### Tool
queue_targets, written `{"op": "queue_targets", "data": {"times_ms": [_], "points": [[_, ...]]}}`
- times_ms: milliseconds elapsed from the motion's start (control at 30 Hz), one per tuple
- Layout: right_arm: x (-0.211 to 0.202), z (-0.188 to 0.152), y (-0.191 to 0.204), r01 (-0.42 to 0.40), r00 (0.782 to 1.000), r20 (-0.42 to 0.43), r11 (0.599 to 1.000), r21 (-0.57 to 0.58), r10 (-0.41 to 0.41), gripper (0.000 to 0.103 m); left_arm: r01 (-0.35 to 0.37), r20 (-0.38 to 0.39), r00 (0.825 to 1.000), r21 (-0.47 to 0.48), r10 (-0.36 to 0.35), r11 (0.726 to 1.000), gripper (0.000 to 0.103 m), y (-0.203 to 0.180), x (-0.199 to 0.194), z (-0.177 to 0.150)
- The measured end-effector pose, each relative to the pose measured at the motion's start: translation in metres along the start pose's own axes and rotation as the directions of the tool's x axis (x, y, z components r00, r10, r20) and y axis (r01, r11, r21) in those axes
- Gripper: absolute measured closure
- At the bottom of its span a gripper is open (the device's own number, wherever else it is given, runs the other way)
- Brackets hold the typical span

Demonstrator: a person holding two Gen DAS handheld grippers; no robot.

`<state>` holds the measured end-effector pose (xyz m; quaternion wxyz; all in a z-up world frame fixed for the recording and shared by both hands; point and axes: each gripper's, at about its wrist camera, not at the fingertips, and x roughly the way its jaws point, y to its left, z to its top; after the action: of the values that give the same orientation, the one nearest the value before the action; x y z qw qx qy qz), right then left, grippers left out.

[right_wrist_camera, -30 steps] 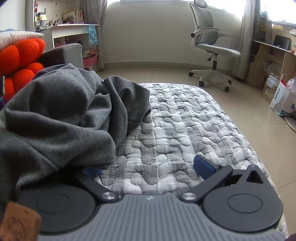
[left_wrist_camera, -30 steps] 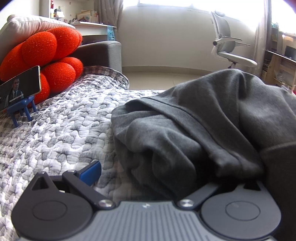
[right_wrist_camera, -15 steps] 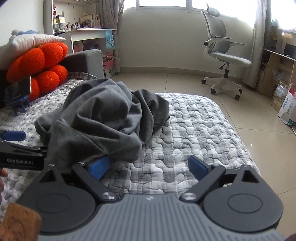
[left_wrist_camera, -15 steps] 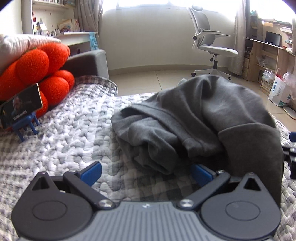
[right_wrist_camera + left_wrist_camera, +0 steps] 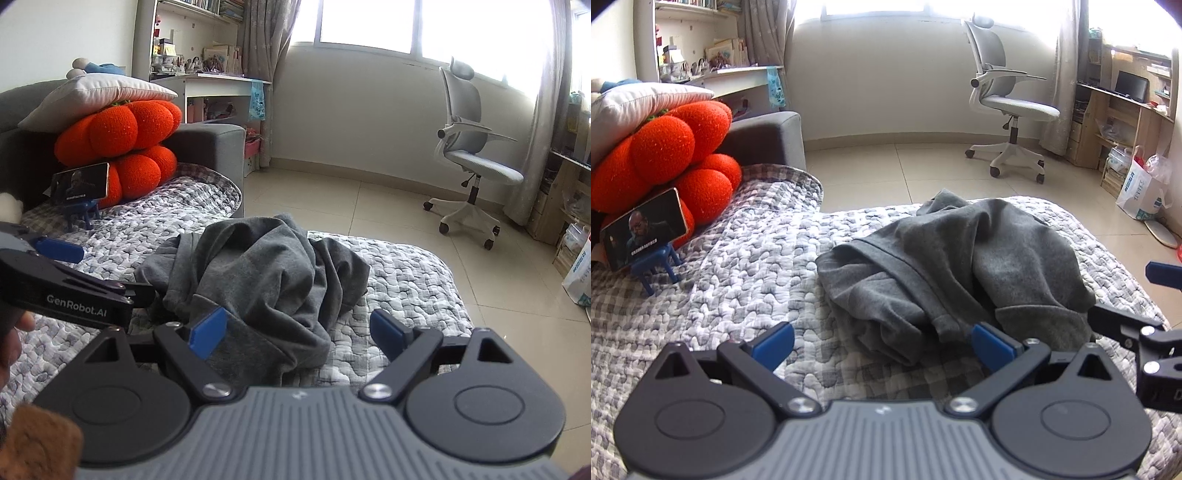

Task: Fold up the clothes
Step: 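Reach both grippers toward the crumpled grey T-shirt on the bed, then grasp the grey T-shirt with both grippers and lift it high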

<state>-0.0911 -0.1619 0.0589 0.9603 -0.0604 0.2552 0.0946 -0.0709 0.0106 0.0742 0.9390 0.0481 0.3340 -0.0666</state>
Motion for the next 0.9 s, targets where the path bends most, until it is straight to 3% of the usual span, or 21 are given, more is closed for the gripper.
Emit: {"op": "queue_targets", "data": {"times_ms": [433, 667, 800, 867, 900], "points": [[0.004, -0.002, 0.019, -0.035, 0.999, -0.023, 0.999, -0.003, 0.035, 0.015, -0.013, -0.042, 0.999, -0.037, 0.012, 0.999, 0.0, 0.019, -0.01, -0.002], [0.016, -0.002, 0.038, -0.073, 0.997, -0.024, 0.992, -0.098, 0.071, 0.02, -0.023, -0.056, 0.998, -0.144, 0.015, 0.989, 0.0, 0.06, -0.001, -0.021], [0.037, -0.005, 0.055, -0.029, 0.997, -0.069, 0.983, -0.183, 0.017, 0.038, 0.035, -0.076, 0.996, -0.184, -0.05, 0.982, 0.0, 0.068, 0.013, -0.028], [0.042, -0.006, 0.056, -0.011, 0.997, -0.079, 0.979, -0.205, -0.005, 0.054, 0.041, -0.074, 0.996, -0.173, -0.054, 0.984, 0.0, 0.066, 0.019, -0.027], [0.043, -0.006, 0.054, 0.005, 0.997, -0.079, 0.978, -0.206, -0.022, 0.071, 0.042, -0.072, 0.996, -0.171, -0.055, 0.984, 0.0, 0.065, 0.022, -0.026]]}}
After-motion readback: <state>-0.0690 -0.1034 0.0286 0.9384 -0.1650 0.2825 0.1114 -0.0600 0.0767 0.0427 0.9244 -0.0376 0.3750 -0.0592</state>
